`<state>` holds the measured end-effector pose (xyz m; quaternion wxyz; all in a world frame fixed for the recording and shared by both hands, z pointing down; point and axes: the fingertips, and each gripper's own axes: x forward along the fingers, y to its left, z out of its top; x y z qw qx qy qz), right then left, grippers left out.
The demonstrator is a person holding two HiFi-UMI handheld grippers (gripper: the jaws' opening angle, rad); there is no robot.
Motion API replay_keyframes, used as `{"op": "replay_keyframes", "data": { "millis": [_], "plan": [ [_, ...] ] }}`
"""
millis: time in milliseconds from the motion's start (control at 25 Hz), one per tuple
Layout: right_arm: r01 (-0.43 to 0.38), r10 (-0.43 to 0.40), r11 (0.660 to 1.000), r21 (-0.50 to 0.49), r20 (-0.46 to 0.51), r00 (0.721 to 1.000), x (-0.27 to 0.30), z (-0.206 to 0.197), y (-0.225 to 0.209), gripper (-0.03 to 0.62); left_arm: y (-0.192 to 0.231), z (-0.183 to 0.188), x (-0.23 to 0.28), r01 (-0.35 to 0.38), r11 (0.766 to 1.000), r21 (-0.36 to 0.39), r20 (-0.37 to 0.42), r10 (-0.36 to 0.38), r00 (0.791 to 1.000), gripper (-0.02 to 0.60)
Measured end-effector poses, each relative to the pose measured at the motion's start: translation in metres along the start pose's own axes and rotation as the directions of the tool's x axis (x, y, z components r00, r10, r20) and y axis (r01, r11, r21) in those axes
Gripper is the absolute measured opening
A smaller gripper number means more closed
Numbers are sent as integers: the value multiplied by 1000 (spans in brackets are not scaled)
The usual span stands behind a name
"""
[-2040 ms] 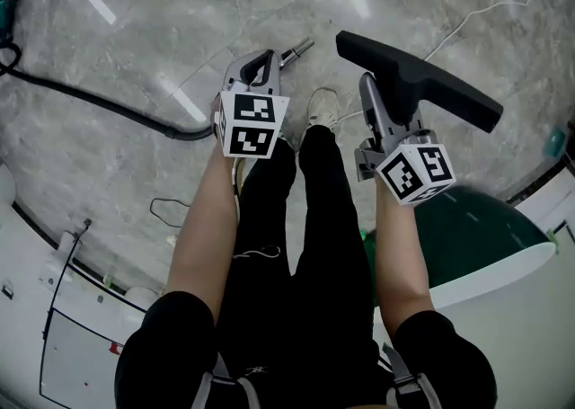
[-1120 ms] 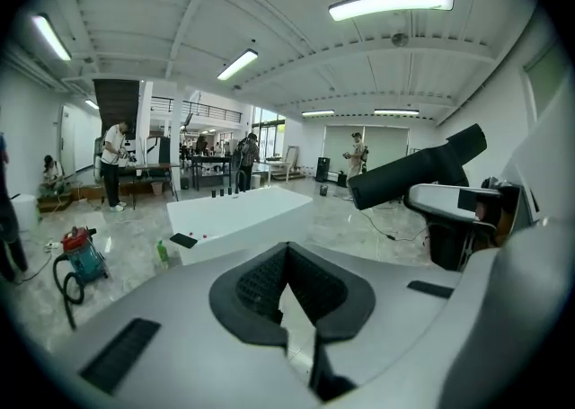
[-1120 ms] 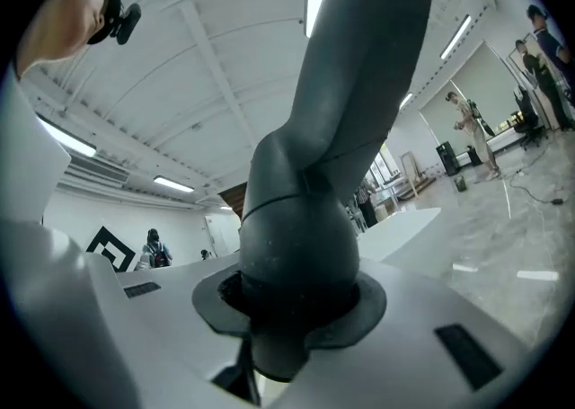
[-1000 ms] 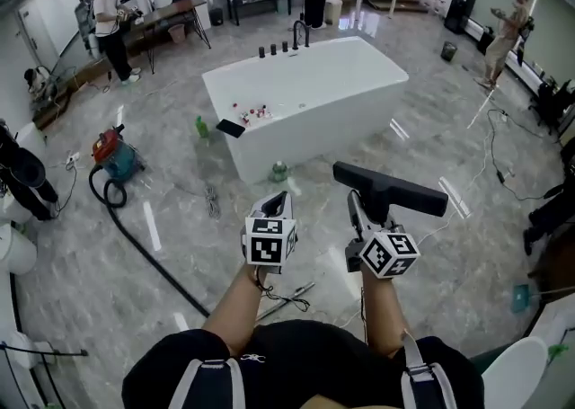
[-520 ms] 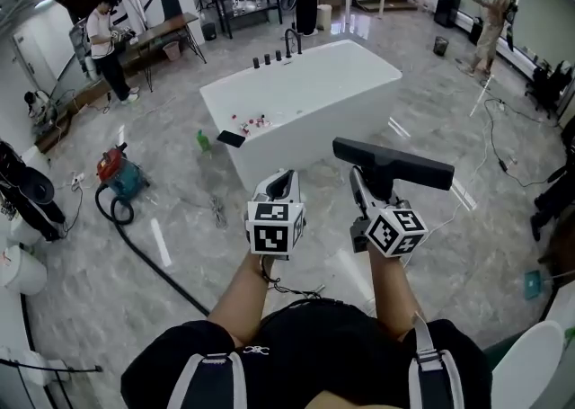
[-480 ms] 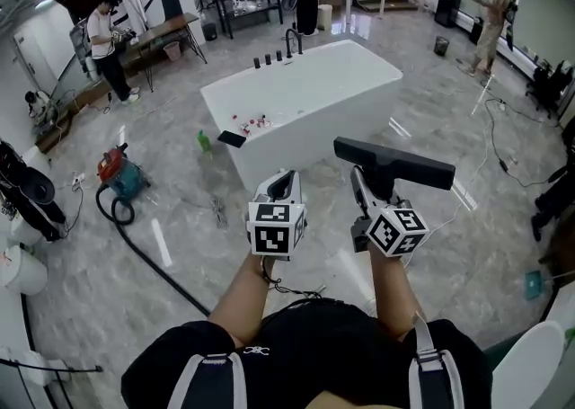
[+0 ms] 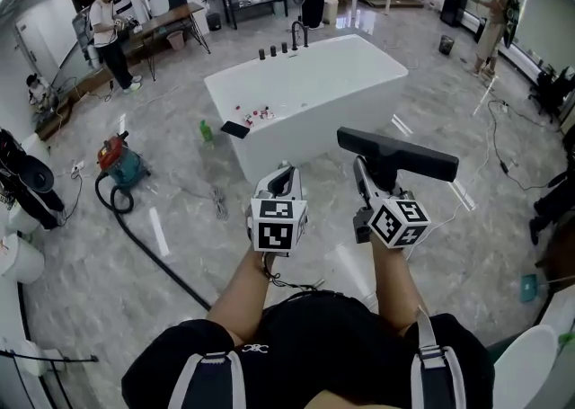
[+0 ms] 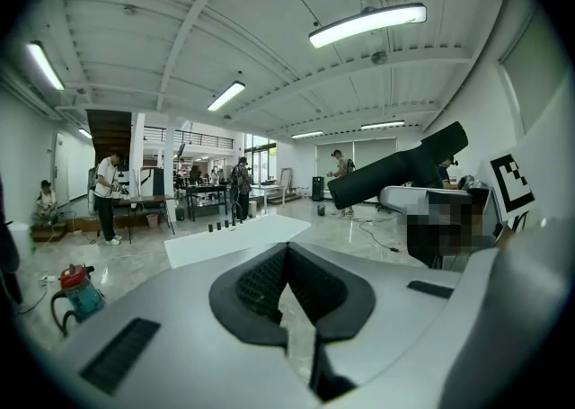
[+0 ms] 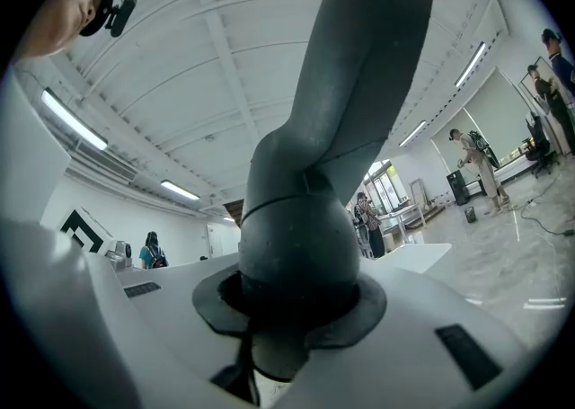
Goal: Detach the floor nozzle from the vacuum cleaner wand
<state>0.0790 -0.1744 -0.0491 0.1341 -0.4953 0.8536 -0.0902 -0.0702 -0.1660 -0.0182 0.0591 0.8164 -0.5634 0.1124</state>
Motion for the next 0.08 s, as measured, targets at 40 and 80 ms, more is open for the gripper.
{"op": "replay_keyframes", "data": {
  "millis": [40,80],
  "plan": [
    [0,0,1000,2,3,1000,-1,1,0,126,-1,-1,0,1,1000,1,-2,-1,1000,6],
    [-1,1,1000,4,6,1000,-1,2,0,126,-1,-1,-1,1,1000,1,-4,-1,1000,8]
  ]
}}
